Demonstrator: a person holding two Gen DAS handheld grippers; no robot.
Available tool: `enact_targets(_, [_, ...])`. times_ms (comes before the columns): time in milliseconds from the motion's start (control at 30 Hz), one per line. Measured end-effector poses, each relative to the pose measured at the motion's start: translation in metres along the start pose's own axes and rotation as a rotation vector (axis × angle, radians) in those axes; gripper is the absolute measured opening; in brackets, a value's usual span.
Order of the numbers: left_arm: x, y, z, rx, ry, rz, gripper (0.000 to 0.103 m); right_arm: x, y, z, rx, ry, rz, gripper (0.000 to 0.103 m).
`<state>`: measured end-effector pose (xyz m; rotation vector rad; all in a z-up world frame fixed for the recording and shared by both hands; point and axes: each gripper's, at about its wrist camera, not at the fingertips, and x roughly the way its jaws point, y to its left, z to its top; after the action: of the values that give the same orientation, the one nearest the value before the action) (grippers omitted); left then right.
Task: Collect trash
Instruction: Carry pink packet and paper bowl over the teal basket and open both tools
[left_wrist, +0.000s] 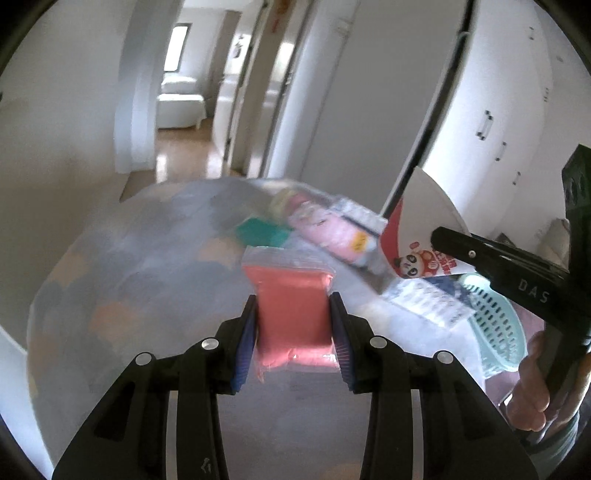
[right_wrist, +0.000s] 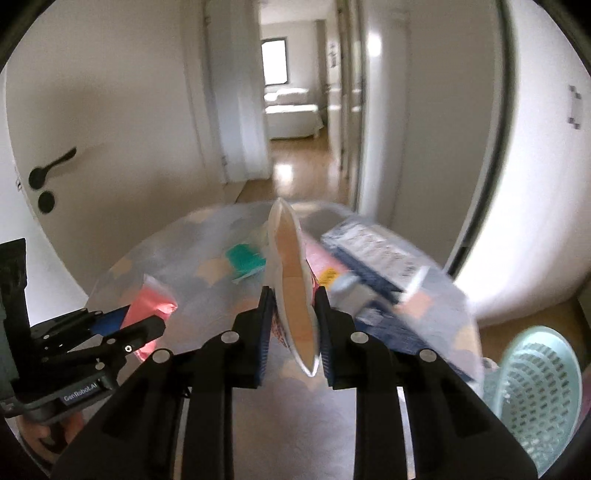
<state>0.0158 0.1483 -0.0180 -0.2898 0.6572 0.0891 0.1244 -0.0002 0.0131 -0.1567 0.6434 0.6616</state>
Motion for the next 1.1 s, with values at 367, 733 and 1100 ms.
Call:
enact_targets(367, [0.001, -0.09, 0.017, 0.14, -0.027, -0.134, 0.036, -0.085, -0.081, -0.026, 0.184, -0.098, -0.182, 0.02])
enact_targets(733, [0.033, -0.203, 0.024, 0.278, 0.005, -0.297, 0.036, -0.147, -0.192, -0.069, 0.452, -0.132, -0.367, 0.02])
enact_targets(1100, [0.11, -0.309, 0.003, 0.353, 0.165, -0.404, 0.036, -0.15, -0.279, -0.133, 0.677, -0.048, -0.501, 0.021])
